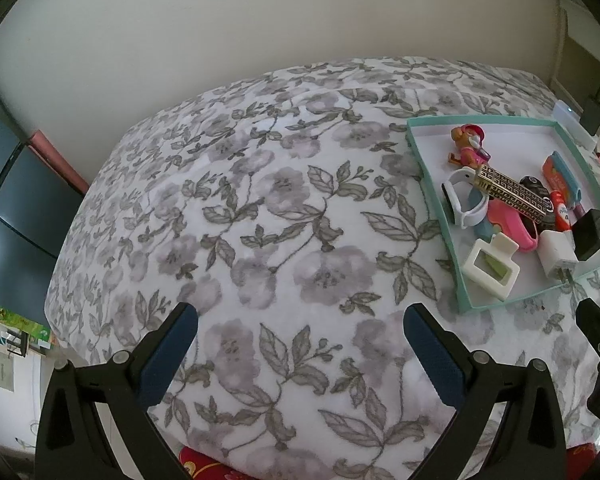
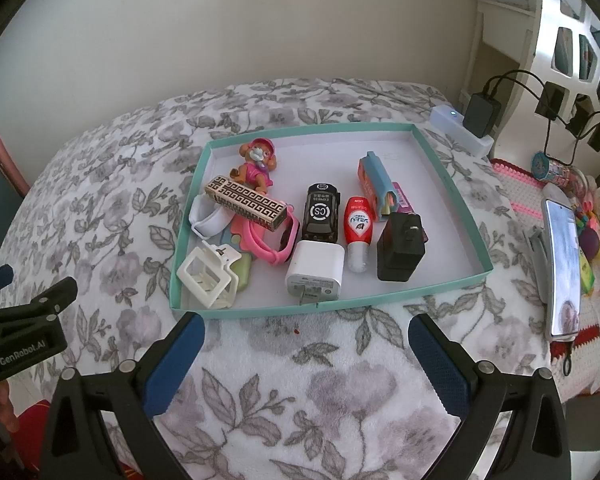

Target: Organize rigid objects

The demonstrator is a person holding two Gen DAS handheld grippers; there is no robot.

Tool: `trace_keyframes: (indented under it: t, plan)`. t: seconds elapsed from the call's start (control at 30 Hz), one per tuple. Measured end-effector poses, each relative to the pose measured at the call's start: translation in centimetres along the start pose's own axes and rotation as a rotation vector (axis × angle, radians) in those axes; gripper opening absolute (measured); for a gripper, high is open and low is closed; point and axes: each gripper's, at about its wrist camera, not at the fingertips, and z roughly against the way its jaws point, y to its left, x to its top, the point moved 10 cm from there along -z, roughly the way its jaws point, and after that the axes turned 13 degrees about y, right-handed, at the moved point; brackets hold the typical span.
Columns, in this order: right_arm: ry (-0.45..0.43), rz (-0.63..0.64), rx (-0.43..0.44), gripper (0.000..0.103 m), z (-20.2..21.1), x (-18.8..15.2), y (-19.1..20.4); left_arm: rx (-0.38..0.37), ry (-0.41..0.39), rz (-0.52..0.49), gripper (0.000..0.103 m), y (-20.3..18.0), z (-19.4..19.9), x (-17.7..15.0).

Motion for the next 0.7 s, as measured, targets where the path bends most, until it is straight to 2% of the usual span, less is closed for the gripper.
trace_keyframes:
  t: [0.7]
  plan:
    - [0.017, 0.007, -0.001, 0.103, -0.39, -0.02, -0.05, 0.002, -0.004, 0.009, 0.102, 0.22, 0.16, 0.04]
